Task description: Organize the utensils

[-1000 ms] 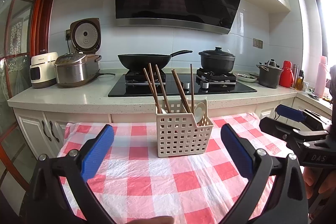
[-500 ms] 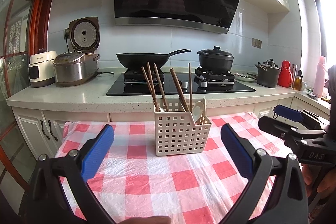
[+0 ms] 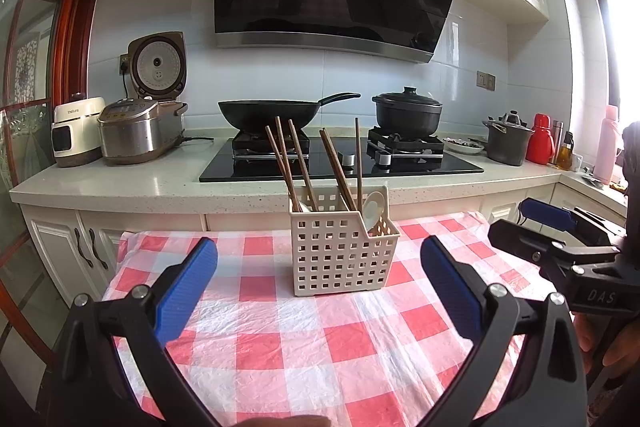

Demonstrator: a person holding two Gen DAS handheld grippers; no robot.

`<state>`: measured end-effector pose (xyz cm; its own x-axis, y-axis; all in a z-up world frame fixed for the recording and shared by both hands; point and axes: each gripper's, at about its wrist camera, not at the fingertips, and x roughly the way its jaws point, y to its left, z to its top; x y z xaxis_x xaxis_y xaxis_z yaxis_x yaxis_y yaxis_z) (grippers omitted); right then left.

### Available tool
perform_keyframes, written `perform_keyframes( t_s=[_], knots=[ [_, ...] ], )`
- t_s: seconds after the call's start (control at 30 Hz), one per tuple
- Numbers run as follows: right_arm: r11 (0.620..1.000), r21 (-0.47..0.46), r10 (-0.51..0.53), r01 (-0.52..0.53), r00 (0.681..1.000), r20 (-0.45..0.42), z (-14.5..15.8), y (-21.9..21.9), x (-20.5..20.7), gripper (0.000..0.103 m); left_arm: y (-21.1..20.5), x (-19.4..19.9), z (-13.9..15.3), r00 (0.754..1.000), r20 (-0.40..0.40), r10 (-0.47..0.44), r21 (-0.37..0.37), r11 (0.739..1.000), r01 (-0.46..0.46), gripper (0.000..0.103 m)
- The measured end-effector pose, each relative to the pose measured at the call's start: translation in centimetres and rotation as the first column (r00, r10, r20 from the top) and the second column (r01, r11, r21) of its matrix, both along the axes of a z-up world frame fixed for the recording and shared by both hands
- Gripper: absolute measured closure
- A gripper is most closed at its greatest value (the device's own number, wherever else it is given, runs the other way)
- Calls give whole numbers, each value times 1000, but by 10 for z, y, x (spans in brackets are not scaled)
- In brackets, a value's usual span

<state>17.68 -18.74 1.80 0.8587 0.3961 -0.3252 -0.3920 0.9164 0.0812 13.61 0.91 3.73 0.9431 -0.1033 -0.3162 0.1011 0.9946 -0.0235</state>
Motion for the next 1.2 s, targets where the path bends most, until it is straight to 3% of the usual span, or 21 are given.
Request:
perform_keyframes(
  t_s=[1.2],
  knots=[
    [1000, -4, 15, -15, 1000, 5, -3, 2, -3, 19, -2, 1, -2, 1000, -4, 16, 5, 1000, -16, 5]
  ],
)
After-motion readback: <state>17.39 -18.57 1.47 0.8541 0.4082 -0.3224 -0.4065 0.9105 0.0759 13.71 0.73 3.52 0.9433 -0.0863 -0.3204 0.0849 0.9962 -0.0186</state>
